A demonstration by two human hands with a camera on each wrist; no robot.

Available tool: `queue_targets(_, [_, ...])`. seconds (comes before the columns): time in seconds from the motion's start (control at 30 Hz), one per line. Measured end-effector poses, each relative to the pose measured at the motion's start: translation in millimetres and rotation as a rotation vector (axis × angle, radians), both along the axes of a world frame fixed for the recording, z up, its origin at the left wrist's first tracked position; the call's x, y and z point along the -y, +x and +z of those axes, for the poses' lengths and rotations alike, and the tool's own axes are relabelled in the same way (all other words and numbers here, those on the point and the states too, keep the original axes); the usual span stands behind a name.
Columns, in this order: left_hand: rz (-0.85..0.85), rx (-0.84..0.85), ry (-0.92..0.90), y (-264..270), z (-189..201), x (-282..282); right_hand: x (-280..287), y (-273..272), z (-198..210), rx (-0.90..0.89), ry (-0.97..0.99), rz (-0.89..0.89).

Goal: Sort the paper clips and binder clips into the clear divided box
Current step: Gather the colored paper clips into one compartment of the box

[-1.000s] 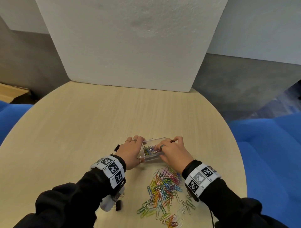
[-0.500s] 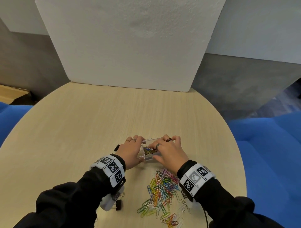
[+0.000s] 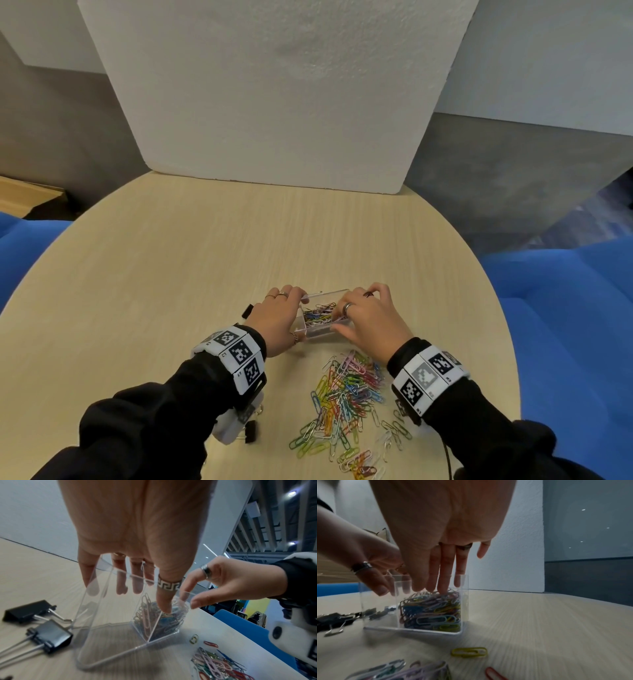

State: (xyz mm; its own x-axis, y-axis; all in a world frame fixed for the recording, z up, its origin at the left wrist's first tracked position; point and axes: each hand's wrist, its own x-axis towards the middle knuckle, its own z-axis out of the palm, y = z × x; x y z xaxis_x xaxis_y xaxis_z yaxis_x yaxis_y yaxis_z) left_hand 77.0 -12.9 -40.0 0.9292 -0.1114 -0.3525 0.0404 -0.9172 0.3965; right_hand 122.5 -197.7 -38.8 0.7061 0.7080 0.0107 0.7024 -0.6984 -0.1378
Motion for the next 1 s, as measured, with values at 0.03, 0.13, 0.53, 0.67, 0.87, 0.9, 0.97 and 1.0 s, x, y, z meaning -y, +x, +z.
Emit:
queue_targets(0.03, [-0.001, 0.001, 0.001, 0, 0, 0, -1, -2, 0, -0.002, -0.055, 0.012])
queue_targets(0.13, [0.002, -0.005, 0.001, 0, 1, 1, -7, -4, -7, -0.028, -0.168, 0.079])
queue_targets(0.53, [0.007, -0.014, -0.001, 1, 1, 1, -7, -9, -8, 0.185, -0.176, -0.022])
queue_targets(0.67, [0.016, -0.018, -0.001, 4, 1, 1, -8, -9, -3, 0.152, -0.194, -0.074])
queue_targets(0.87, [0.050, -0.015, 0.025, 14, 3, 2, -1, -2, 10, -0.097, -0.029, -0.131])
queue_targets(0.9, [0.058, -0.009, 0.054, 14, 3, 3, 4, -2, 14, -0.120, 0.054, -0.178])
queue_targets(0.97, [0.095, 0.058, 0.062, 8, 4, 4, 18, -3, 17, -0.189, 0.188, -0.270])
queue_targets(1.0, [0.105, 0.135, 0.060, 2, 7, 5, 25, -4, 17, -0.250, 0.245, -0.301])
